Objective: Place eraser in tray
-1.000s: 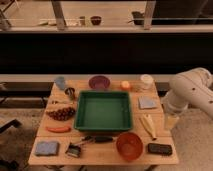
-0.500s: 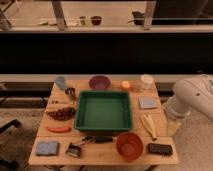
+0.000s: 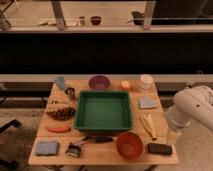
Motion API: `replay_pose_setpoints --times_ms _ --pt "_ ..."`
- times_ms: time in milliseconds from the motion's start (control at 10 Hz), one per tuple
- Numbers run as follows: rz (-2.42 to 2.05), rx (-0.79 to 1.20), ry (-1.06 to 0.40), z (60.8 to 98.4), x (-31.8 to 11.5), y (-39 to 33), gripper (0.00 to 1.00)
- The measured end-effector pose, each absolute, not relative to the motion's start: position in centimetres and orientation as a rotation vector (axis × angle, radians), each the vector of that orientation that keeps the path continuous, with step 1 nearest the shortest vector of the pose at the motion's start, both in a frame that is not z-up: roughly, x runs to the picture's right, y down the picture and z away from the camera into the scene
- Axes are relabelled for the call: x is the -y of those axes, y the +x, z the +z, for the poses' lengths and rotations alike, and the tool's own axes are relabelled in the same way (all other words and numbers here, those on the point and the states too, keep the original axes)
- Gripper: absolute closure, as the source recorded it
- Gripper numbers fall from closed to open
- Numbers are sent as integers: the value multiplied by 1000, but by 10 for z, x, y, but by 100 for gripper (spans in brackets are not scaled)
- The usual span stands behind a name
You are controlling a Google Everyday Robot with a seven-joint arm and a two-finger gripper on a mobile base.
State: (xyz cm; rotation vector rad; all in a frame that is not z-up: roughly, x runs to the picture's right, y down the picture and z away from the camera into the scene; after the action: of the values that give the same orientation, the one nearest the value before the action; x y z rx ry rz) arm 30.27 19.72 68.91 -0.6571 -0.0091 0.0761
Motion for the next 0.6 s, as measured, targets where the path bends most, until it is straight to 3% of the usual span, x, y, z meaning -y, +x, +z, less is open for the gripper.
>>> replay_pose_setpoints --times_ms 600 --pt "51 40 -689 714 -234 298 20"
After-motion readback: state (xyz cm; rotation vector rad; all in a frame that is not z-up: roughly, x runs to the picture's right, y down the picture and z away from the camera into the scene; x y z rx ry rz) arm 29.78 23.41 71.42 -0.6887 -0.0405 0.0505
